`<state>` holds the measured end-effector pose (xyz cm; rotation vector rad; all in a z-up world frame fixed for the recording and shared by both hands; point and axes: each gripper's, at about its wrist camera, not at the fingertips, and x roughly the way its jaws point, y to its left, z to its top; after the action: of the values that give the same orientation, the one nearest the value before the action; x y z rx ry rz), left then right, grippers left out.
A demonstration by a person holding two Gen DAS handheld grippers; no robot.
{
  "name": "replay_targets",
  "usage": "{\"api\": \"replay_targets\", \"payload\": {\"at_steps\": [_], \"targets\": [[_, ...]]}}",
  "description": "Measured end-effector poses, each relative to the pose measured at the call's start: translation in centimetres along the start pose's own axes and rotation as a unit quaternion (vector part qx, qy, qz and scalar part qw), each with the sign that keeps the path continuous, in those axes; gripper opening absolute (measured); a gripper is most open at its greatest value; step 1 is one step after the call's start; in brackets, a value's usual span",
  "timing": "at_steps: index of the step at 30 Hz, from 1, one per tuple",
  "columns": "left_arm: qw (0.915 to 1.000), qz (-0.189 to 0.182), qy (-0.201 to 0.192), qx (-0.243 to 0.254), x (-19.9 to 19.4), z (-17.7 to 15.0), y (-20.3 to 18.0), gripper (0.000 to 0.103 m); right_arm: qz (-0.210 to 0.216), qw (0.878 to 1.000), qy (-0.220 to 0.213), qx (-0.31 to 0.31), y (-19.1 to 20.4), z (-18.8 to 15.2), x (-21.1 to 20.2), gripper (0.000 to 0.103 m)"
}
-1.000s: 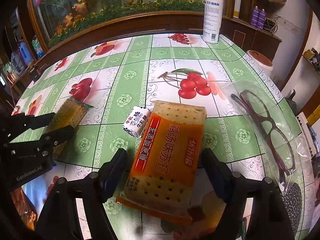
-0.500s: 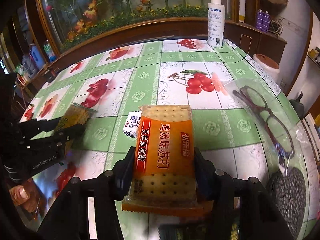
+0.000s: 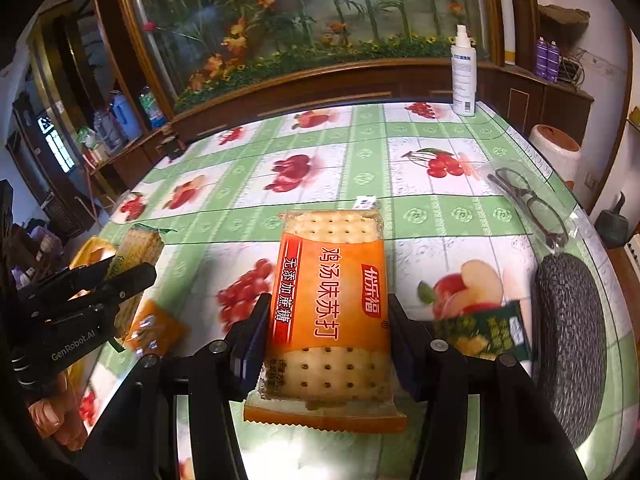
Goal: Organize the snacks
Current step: 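Carry the orange cracker pack and WEIDAN crackers over the yellow tray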
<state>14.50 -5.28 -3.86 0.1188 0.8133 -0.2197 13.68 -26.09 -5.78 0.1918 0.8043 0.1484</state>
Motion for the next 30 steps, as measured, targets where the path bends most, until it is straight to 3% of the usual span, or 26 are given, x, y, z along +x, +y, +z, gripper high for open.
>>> {"api": "replay_targets", "payload": {"at_steps": [12, 30], "targets": [[0.9963, 0.060, -0.033, -0.051, -7.0, -4.7, 3.8, 0.045, 0.078, 0.997, -0.006, -0.021, 5.1, -3.8, -4.0, 0.055], [0.9853, 0.126, -0.042, -0.107, -10.7, -9.2, 11.0, 0.045, 0.136, 0.986, 0.007, -0.096, 14.3, -5.0, -3.9, 0.055]]}}
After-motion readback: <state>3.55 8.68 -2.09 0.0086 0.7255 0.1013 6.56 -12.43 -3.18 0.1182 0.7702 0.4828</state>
